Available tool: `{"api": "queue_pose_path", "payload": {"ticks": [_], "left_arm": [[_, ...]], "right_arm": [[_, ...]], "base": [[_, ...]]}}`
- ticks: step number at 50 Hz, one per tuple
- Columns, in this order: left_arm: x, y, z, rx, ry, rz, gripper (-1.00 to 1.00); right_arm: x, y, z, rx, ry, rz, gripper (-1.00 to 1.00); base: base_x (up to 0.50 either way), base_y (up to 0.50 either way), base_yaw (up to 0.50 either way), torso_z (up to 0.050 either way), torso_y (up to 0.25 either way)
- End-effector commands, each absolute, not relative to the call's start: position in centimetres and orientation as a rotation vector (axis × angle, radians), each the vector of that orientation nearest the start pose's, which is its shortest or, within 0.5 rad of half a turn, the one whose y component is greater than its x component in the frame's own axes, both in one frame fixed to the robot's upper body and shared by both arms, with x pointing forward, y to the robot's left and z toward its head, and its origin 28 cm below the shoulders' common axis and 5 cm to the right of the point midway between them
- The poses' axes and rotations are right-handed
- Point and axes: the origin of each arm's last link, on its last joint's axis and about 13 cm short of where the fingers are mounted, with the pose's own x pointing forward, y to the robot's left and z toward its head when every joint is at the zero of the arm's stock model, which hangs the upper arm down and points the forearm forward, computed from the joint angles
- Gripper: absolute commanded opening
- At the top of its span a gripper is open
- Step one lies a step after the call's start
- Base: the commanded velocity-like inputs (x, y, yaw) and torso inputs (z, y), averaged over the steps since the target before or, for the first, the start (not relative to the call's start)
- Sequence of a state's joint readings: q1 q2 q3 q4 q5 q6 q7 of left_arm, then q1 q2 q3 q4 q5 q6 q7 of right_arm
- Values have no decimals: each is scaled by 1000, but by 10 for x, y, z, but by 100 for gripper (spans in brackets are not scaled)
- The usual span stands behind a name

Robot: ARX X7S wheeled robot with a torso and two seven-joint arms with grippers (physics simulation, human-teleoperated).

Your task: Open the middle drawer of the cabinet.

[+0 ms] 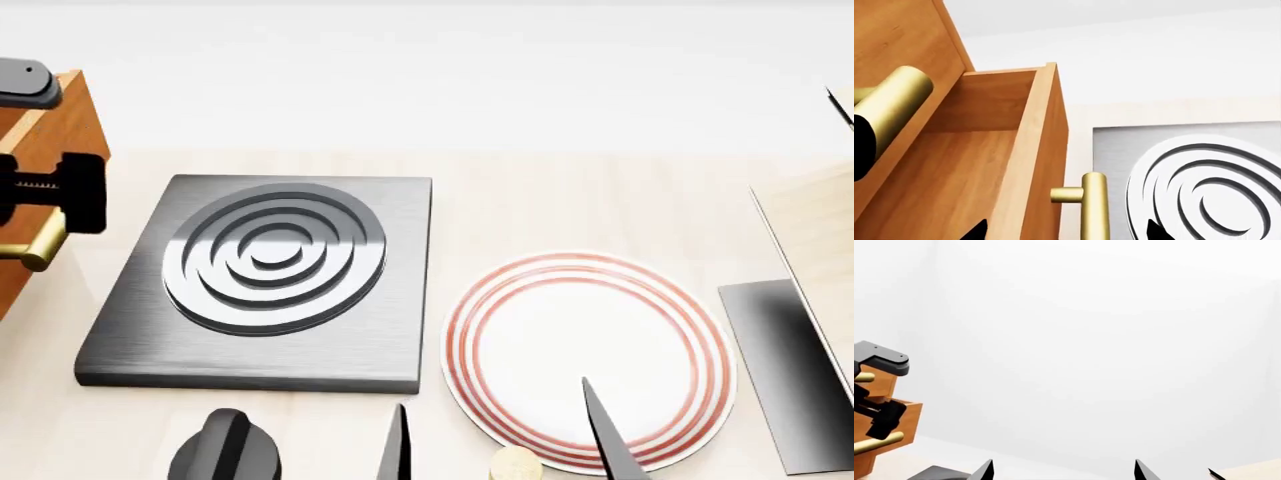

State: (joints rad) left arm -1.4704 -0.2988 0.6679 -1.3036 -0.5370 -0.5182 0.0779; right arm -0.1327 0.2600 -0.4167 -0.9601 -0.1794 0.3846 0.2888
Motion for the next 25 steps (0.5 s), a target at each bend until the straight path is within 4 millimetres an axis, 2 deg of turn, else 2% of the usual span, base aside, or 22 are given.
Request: {"api": "queue_pose_path", "payload": {"ticks": [1, 12, 25], "left_arm": [[413, 305, 211, 102, 436, 58, 100], [415, 300, 210, 110, 435, 35, 100], [414, 279, 213, 125, 416, -39, 100]], "right_arm": [[136, -69, 149, -191, -465, 84, 100], [136, -69, 149, -192, -466, 85, 100], [136, -70, 149, -192, -466, 82, 100]], "base": [[0, 0, 0, 0, 0], [0, 0, 0, 0, 0], [0, 0, 0, 0, 0]]}}
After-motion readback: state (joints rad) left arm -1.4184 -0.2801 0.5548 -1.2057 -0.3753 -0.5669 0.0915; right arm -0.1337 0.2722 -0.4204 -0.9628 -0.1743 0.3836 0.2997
